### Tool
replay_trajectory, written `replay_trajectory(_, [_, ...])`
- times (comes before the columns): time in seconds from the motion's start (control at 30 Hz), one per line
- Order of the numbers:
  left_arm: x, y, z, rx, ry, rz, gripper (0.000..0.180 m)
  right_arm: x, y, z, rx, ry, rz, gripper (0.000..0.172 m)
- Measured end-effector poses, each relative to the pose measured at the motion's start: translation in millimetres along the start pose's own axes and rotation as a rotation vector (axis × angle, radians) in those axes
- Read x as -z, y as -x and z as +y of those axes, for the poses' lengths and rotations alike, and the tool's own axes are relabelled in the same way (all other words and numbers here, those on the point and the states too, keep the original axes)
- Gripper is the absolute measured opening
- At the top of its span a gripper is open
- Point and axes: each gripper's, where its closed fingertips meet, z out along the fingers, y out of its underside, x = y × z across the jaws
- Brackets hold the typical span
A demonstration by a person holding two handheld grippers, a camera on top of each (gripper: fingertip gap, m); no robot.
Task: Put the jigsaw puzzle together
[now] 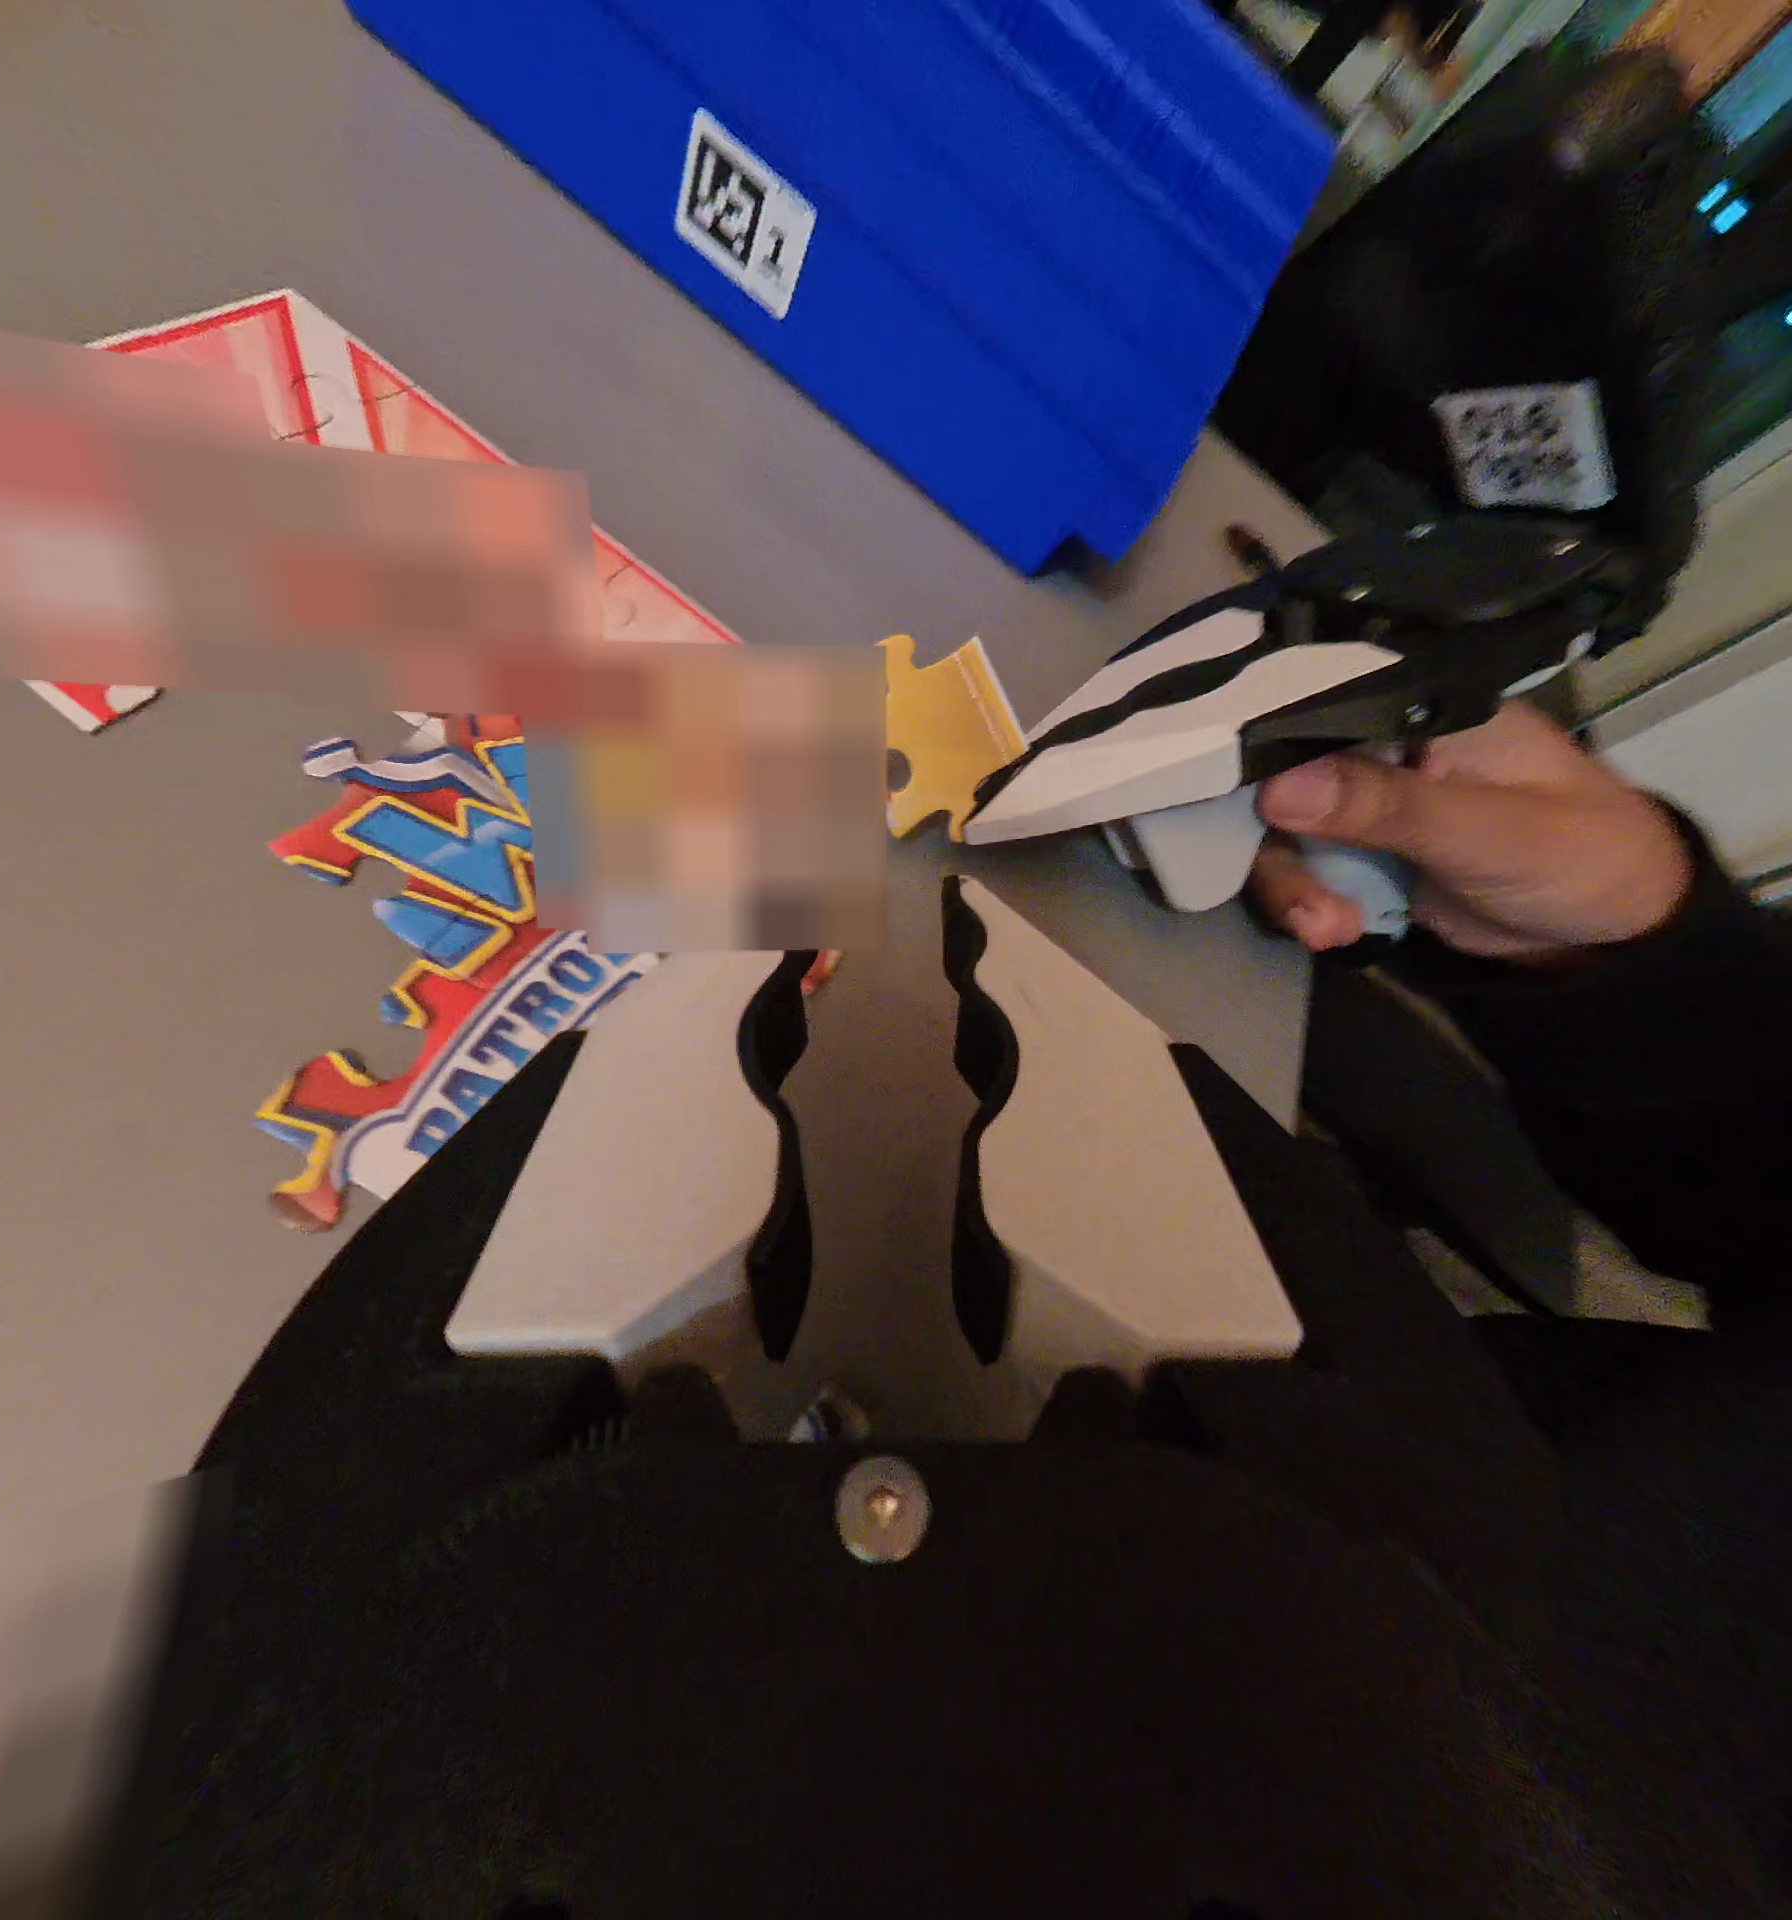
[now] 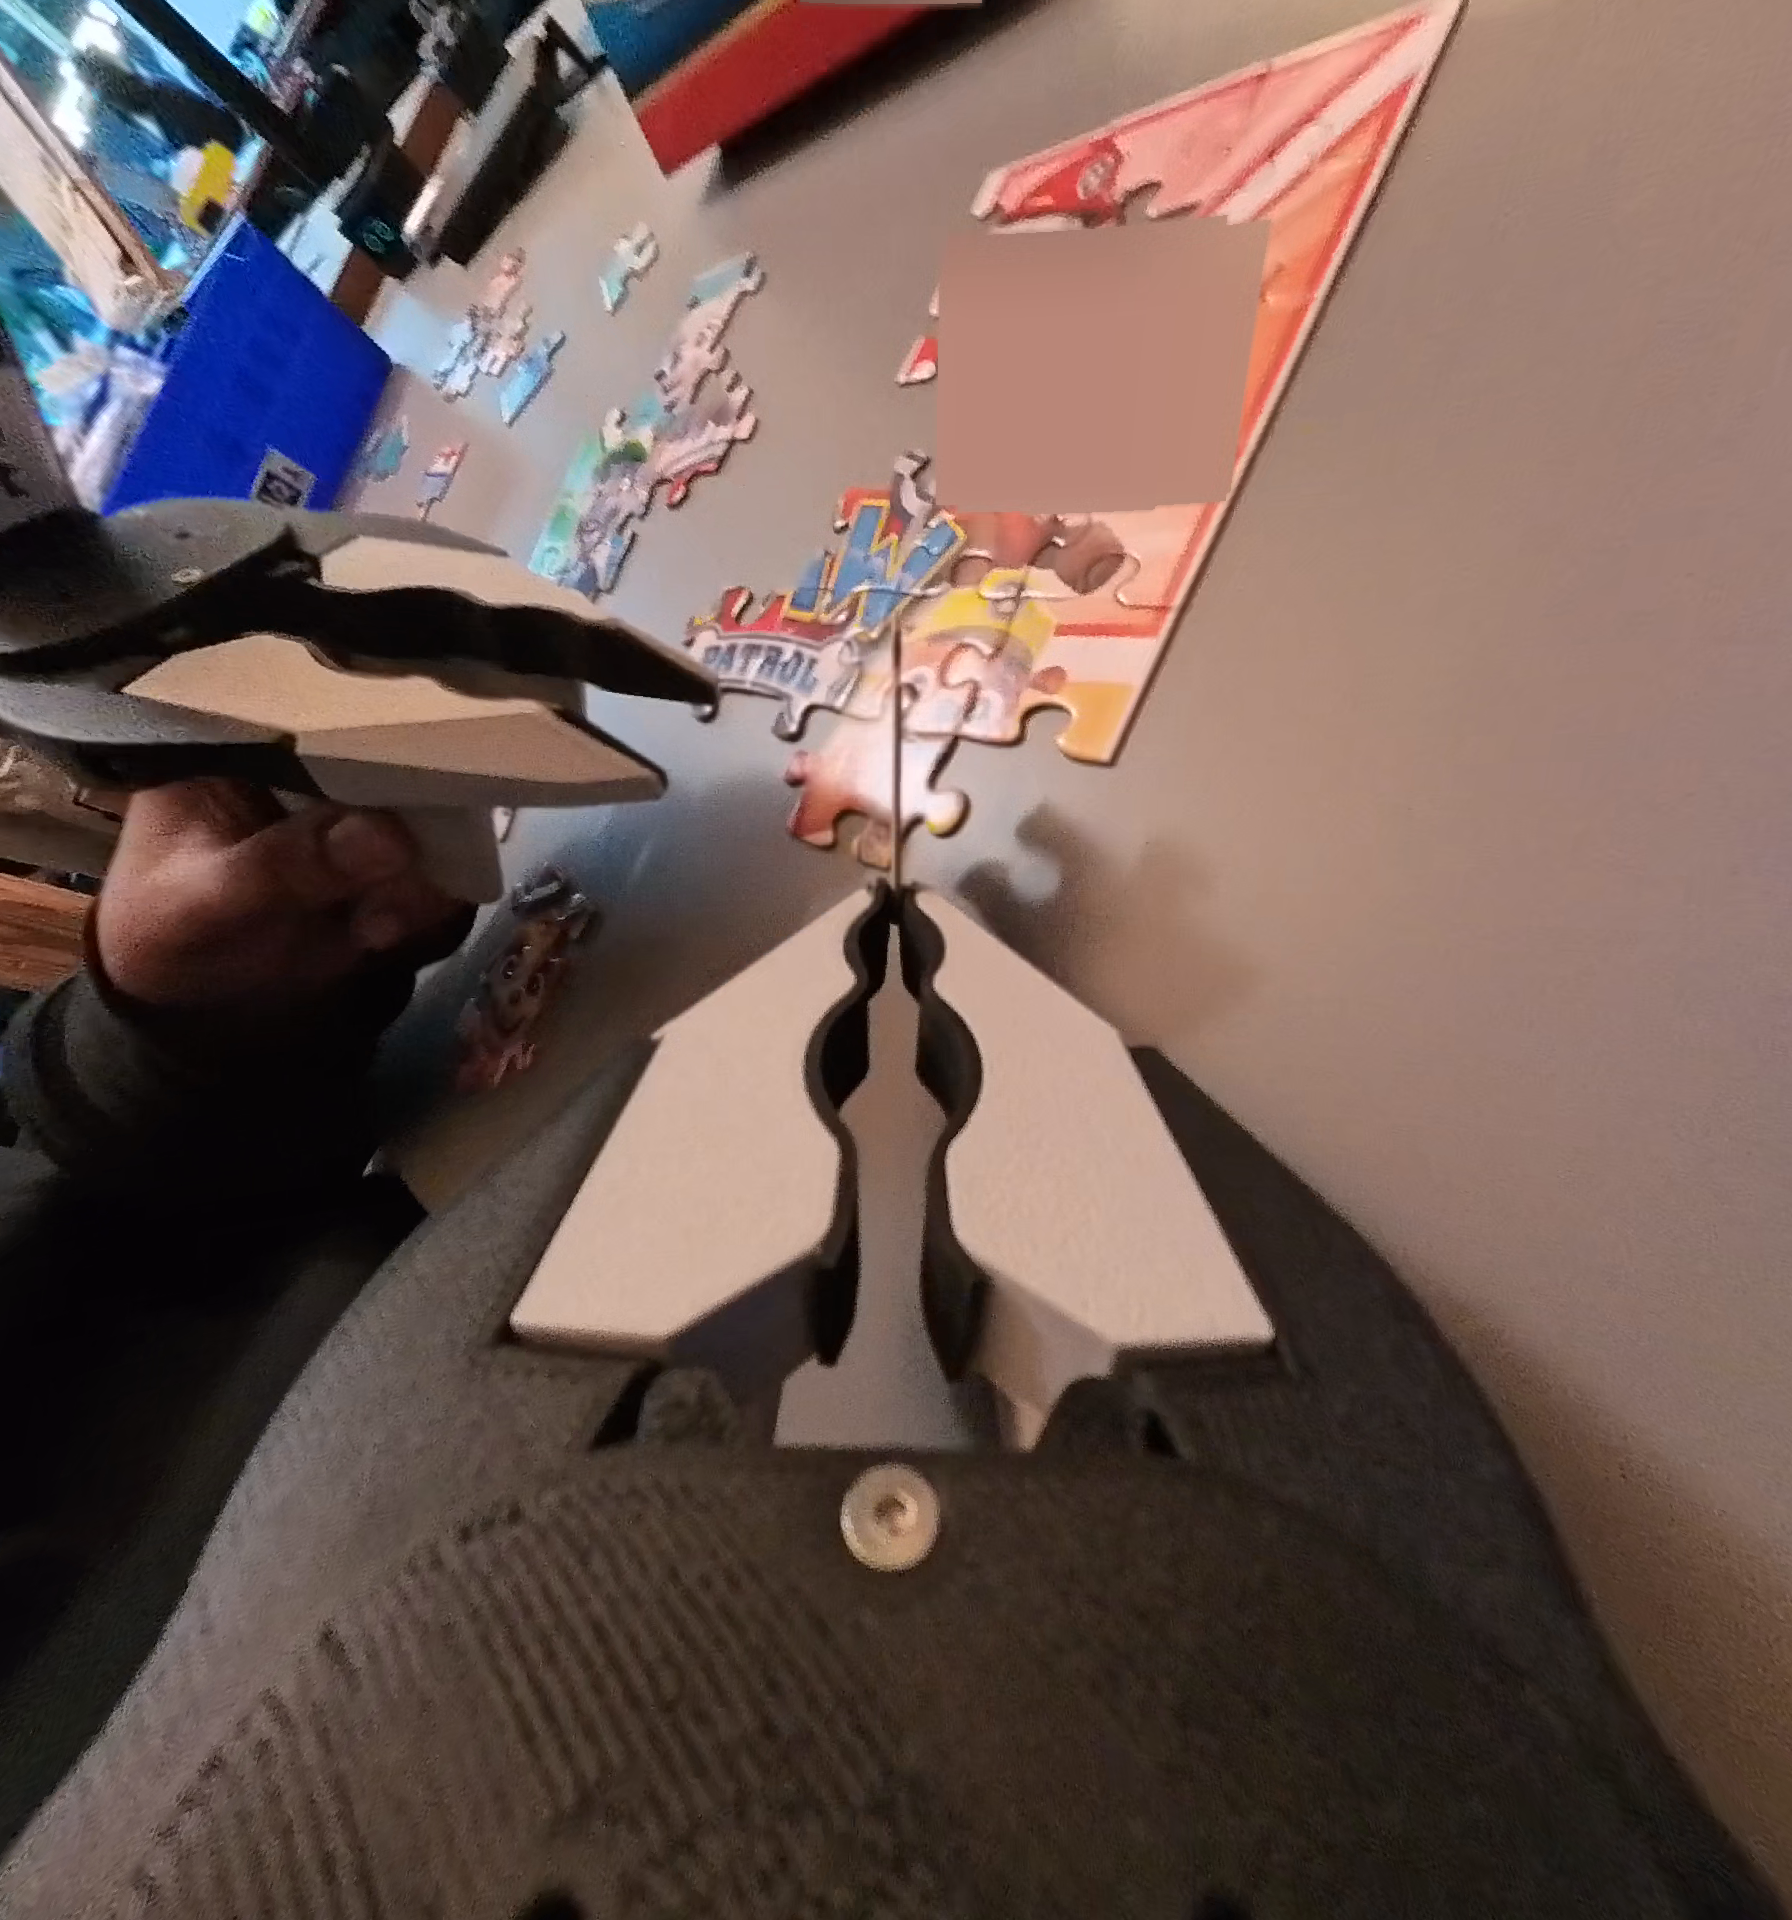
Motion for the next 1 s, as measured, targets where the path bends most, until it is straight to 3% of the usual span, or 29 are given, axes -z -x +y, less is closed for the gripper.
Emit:
replay_trajectory(0.23, [-13.5, 31.2, 8.9, -0.100, 0.119, -0.127, 0.014, -8.8, -5.5, 5.5, -0.104, 0.069, -0.020, 0.000])
replay_trajectory(0.83, [-17.4, 34.8, 12.6, -0.083, 0.141, -0.116, 0.006, -5.5, -3.1, 8.1, -0.164, 0.175, -0.084, 0.000])
replay_trajectory(1.0, [-18.4, 35.3, 14.3, -0.083, 0.151, -0.119, 0.007, -6.1, -1.9, 4.3, -0.182, 0.171, -0.109, 0.009])
